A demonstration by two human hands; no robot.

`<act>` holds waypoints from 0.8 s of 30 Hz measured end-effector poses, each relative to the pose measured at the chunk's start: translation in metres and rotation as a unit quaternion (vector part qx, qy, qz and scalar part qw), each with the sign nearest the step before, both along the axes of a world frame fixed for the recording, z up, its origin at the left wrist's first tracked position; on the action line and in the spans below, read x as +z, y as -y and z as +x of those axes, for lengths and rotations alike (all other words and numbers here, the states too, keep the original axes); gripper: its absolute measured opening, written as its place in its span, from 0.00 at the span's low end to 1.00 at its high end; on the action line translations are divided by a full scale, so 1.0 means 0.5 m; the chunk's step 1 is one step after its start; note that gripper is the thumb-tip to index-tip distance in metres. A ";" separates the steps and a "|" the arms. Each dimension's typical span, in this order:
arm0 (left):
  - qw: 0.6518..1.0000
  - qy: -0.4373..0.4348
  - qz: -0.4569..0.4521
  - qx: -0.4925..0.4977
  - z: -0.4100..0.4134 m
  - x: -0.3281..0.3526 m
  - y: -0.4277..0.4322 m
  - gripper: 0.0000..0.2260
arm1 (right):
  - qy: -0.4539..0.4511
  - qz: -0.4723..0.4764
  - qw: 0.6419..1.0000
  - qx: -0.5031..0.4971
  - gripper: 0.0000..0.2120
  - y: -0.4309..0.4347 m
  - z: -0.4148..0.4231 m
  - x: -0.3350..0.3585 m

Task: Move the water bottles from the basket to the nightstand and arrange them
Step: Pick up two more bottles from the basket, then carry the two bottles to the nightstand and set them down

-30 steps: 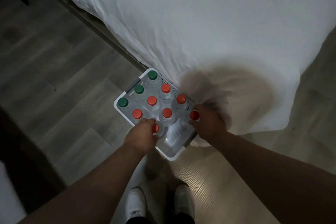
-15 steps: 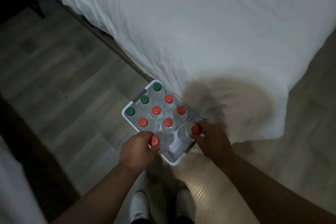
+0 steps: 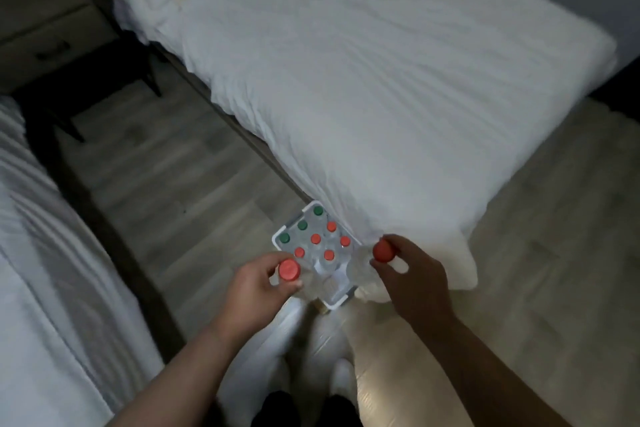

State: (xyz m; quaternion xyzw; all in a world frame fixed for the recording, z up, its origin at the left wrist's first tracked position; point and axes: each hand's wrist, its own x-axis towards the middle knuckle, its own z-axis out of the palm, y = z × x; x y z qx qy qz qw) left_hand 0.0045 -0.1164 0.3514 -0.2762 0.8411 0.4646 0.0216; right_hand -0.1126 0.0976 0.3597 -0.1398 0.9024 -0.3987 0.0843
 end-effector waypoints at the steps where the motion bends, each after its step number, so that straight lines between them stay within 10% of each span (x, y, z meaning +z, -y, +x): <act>1: 1.000 -0.015 0.009 0.011 0.008 0.044 0.003 0.21 | -0.008 -0.009 1.000 0.004 0.14 0.001 0.005 0.041; 9: 0.979 -0.165 0.029 0.120 0.089 0.286 0.023 0.15 | 0.137 -0.178 0.974 -0.005 0.18 0.018 0.041 0.263; 24: 0.920 -0.259 -0.031 0.293 0.237 0.423 0.158 0.13 | 0.097 -0.210 0.954 0.190 0.18 0.260 0.065 0.446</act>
